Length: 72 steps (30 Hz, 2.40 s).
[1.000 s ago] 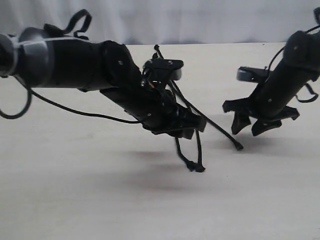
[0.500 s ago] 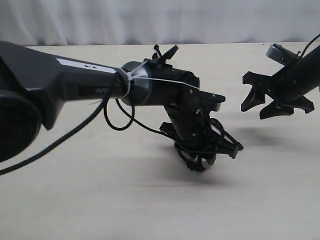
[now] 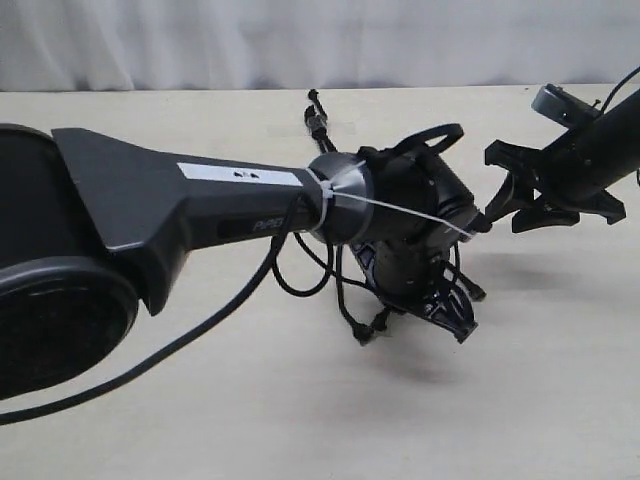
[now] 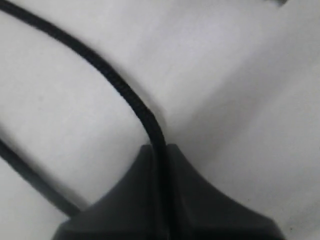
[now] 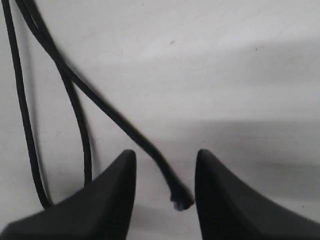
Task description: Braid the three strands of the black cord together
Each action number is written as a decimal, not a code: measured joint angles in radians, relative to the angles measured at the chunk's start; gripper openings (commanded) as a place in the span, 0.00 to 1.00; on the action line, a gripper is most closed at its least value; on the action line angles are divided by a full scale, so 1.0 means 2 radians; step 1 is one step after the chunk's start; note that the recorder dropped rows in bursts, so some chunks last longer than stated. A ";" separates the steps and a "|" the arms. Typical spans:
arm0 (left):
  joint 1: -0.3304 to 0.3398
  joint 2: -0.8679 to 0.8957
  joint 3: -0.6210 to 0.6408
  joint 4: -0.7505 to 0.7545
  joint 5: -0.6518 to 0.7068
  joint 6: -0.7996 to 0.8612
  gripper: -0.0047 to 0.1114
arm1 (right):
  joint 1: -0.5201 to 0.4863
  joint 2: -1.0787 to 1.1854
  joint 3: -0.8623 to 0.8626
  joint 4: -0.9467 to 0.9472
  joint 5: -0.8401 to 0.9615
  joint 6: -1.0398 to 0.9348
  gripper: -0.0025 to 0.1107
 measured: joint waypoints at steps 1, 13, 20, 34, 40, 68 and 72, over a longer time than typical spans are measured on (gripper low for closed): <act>0.002 -0.006 -0.007 0.004 0.007 -0.001 0.04 | 0.000 0.000 0.000 0.002 0.001 0.000 0.34; 0.080 -0.040 0.005 0.043 0.062 -0.041 0.04 | 0.033 0.000 0.000 0.018 0.033 -0.018 0.38; 0.094 -0.039 0.032 0.027 0.066 -0.051 0.29 | 0.120 -0.017 0.046 0.017 -0.037 -0.026 0.54; 0.188 -0.056 0.033 -0.103 0.066 0.028 0.46 | 0.205 -0.080 0.181 0.117 -0.183 -0.146 0.54; 0.234 -0.090 0.033 -0.105 0.076 0.035 0.46 | 0.301 -0.064 0.151 0.081 -0.226 -0.099 0.54; 0.233 -0.094 0.074 -0.111 0.091 0.035 0.46 | 0.266 0.020 0.013 -0.380 -0.109 0.044 0.06; 0.233 -0.094 0.074 -0.111 0.085 0.035 0.46 | 0.240 0.049 0.013 -0.458 -0.170 0.043 0.06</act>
